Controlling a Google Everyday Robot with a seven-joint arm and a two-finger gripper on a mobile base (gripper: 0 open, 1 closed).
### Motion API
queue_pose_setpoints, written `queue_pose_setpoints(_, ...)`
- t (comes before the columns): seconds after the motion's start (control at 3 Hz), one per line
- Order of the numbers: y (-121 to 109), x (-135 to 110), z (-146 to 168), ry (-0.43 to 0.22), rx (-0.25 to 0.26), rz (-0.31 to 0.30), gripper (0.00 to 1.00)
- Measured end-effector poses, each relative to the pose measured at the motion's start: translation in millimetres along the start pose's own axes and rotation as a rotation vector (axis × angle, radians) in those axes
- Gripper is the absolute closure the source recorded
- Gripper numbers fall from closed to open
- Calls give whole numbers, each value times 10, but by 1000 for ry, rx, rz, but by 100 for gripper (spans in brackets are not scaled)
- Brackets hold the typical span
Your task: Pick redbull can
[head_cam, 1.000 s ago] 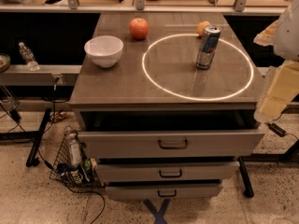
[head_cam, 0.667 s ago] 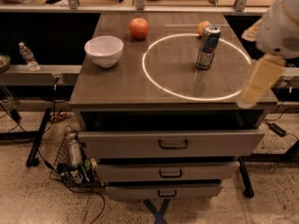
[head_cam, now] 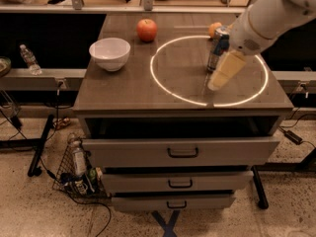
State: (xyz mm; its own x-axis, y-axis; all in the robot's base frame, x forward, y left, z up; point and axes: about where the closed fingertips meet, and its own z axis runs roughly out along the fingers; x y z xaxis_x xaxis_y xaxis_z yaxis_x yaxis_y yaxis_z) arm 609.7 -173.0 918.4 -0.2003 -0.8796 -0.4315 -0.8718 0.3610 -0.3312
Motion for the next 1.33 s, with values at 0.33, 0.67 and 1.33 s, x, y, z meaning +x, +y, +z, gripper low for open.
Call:
queue_pose_setpoints(0.33,-352,-106,233,-71,87,37,0)
queue_pose_setpoints(0.67,-617,-144,242,-128,180,60,0)
queue_pose_setpoints(1.33,-747,-275,506,-211,202,128,0)
